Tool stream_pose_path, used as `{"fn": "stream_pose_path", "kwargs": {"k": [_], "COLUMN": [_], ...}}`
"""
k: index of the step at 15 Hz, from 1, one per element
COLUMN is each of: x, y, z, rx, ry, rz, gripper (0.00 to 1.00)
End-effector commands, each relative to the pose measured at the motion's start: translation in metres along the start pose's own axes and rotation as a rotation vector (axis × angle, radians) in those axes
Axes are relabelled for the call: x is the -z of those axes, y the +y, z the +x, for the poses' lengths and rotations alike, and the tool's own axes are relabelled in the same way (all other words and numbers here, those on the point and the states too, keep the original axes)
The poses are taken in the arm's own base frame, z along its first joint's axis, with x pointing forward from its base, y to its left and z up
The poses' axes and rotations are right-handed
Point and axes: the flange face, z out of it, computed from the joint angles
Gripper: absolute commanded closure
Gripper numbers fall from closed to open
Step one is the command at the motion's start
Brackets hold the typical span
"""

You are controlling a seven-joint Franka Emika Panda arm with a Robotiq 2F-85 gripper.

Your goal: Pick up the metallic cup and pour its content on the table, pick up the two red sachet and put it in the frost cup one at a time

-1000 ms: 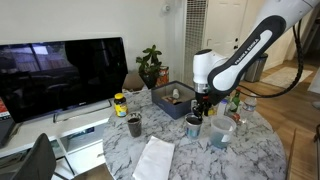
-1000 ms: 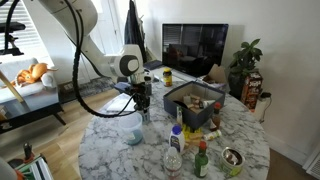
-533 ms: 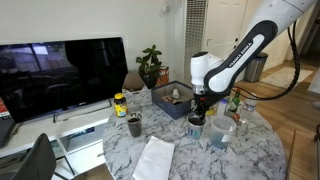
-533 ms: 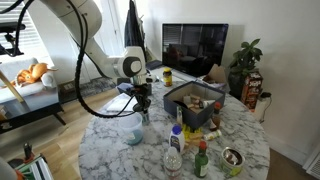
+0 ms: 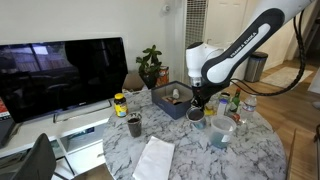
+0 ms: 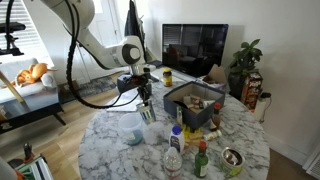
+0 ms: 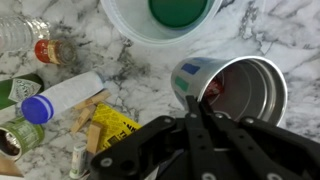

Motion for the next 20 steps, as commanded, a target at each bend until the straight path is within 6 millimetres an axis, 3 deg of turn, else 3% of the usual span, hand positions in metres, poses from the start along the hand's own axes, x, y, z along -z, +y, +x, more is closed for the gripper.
{"fn": "stream_pose_path", "kwargs": {"k": [1, 4, 5, 7, 10, 14, 20], "x": [0.052, 0.094, 0.075, 0.095, 0.098, 0.126, 0.143], "y": [-0.006, -0.015, -0.017, -0.021, -0.019, -0.033, -0.057], "z": [-0.021, -0.034, -0.018, -0.024, -0.026, -0.039, -0.065], "rx": [-0.034, -0.02, -0.012, -0.012, -0.012, 0.141, 0.283], "ry": [0.104, 0.227, 0.167, 0.213, 0.22, 0.383, 0.484], "rz": [-0.079, -0.101, -0.074, -0.075, -0.08, -0.245, -0.525], "gripper": [0.99, 0.99, 0.95, 0.95, 0.99, 0.99, 0.99]}}
